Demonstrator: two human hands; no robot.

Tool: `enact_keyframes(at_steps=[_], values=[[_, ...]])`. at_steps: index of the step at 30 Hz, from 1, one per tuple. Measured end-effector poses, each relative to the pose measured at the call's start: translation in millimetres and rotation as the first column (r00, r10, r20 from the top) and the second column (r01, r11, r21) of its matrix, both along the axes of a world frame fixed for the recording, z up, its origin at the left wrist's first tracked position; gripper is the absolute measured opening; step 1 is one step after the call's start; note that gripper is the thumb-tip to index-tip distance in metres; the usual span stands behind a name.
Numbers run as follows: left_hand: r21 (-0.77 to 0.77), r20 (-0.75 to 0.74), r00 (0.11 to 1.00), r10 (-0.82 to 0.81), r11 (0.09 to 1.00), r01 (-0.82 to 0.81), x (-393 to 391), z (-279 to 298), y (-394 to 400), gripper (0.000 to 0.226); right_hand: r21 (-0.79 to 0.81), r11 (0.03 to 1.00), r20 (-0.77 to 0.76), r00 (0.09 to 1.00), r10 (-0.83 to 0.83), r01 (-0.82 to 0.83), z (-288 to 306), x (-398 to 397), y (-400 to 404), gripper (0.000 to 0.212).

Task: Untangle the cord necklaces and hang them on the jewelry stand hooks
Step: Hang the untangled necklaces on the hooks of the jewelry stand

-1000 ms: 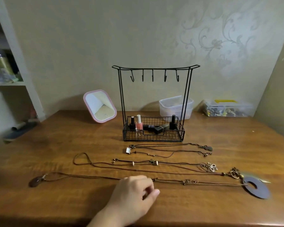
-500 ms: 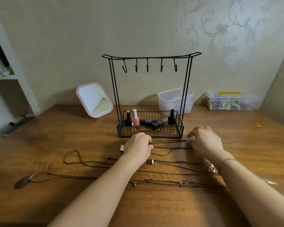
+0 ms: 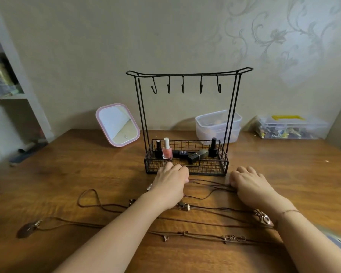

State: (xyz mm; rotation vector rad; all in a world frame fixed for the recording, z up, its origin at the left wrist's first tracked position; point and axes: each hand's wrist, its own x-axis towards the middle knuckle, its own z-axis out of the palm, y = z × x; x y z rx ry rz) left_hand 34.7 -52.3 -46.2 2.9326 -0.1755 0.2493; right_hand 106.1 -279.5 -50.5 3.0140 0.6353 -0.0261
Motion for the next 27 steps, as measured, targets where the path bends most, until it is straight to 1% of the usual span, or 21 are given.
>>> enact_keyframes(at_steps=[1, 2, 3, 4, 5, 6, 7, 9, 11, 12, 13, 15, 17, 19, 20, 21, 22, 23, 25, 27], values=[[-0.093, 0.03, 1.0, -0.003, 0.996, 0.006, -2.4, 6.3, -0.9, 0.016, -0.017, 1.0, 0.044, 0.999, 0.013, -0.012, 6.0, -5.4, 2.1, 0.015], [-0.203, 0.038, 0.999, -0.007, 0.979, 0.014, -4.1, 13.6, -2.3, 0.017, 0.036, 0.998, 0.116, 0.992, 0.046, -0.051, 12.3, -10.7, 7.5, 0.011], [-0.294, 0.025, 0.999, -0.022, 0.955, 0.028, -4.1, 21.2, -4.0, 0.015, 0.182, 0.977, 0.174, 0.982, 0.078, -0.11, 20.2, -15.3, 16.6, 0.01], [-0.359, 0.005, 0.999, -0.047, 0.932, 0.046, -2.2, 28.4, -5.3, 0.014, 0.372, 0.911, 0.196, 0.975, 0.108, -0.176, 28.7, -19.1, 28.0, 0.013], [-0.404, -0.011, 0.997, -0.073, 0.912, 0.062, 1.0, 34.3, -5.9, 0.012, 0.55, 0.807, 0.153, 0.976, 0.158, -0.217, 36.5, -22.1, 40.1, 0.013], [-0.444, -0.012, 0.996, -0.083, 0.893, 0.069, 4.2, 38.3, -5.2, 0.01, 0.664, 0.716, 0.074, 0.972, 0.225, -0.216, 43.2, -22.5, 51.1, 0.013], [-0.491, 0.001, 0.997, -0.071, 0.869, 0.062, 7.3, 41.1, -3.2, 0.009, 0.697, 0.689, -0.008, 0.959, 0.283, -0.198, 47.6, -19.6, 59.3, 0.017], [-0.602, 0.029, 0.999, -0.016, 0.798, 0.03, 13.7, 40.4, 6.6, 0.008, 0.665, 0.726, -0.099, 0.943, 0.316, -0.174, 49.8, -10.8, 66.6, 0.023], [-0.7, 0.022, 1.0, 0.004, 0.714, 0.013, 14.9, 37.4, 16.2, 0.007, 0.659, 0.74, -0.16, 0.938, 0.309, -0.132, 47.6, -2.4, 66.3, 0.015], [-0.733, 0.013, 1.0, -0.004, 0.68, 0.013, 14.9, 35.5, 20.3, 0.007, 0.677, 0.727, -0.207, 0.92, 0.334, -0.111, 46.3, -0.5, 65.6, 0.011], [-0.756, 0.011, 1.0, -0.019, 0.654, 0.021, 15.6, 33.3, 24.0, 0.007, 0.71, 0.698, -0.253, 0.891, 0.377, -0.093, 46.1, 0.5, 65.3, 0.014], [-0.785, 0.009, 0.998, -0.055, 0.618, 0.041, 14.1, 31.3, 29.6, 0.006, 0.812, 0.583, -0.333, 0.82, 0.466, -0.002, 48.4, -0.4, 64.2, 0.02], [-0.789, 0.004, 0.997, -0.083, 0.612, 0.055, 12.5, 32.9, 34.5, 0.008, 0.891, 0.445, -0.325, 0.808, 0.492, 0.087, 58.4, -0.3, 59.8, 0.019], [-0.752, -0.007, 0.996, -0.09, 0.657, 0.054, 10.3, 35.4, 39.8, 0.009, 0.944, 0.286, -0.293, 0.815, 0.5, 0.164, 70.2, 2.8, 54.1, 0.018], [-0.726, -0.016, 0.996, -0.089, 0.686, 0.049, 9.5, 35.3, 42.7, 0.009, 0.957, 0.219, -0.278, 0.811, 0.515, 0.189, 75.2, 5.6, 50.2, 0.02], [-0.705, -0.03, 0.996, -0.08, 0.709, 0.035, 9.1, 34.1, 46.4, 0.009, 0.965, 0.175, -0.261, 0.808, 0.529, 0.197, 79.7, 7.3, 46.7, 0.023], [-0.697, -0.05, 0.996, -0.069, 0.717, 0.015, 8.1, 33.4, 49.8, 0.01, 0.968, 0.165, -0.247, 0.812, 0.529, 0.187, 83.6, 8.4, 43.8, 0.026], [-0.714, -0.068, 0.995, -0.069, 0.7, 0.0, 7.0, 32.6, 53.1, 0.014, 0.97, 0.183, -0.237, 0.819, 0.523, 0.163, 85.6, 9.6, 41.7, 0.028], [-0.789, -0.091, 0.988, -0.126, 0.614, 0.006, 2.8, 34.7, 57.8, 0.021, 0.962, 0.25, -0.228, 0.828, 0.512, 0.111, 85.2, 12.7, 37.7, 0.026], [-0.859, -0.095, 0.974, -0.204, 0.512, 0.023, -1.8, 41.2, 63.0, 0.024, 0.948, 0.303, -0.25, 0.807, 0.535, 0.093, 83.3, 12.6, 32.9, 0.024]])
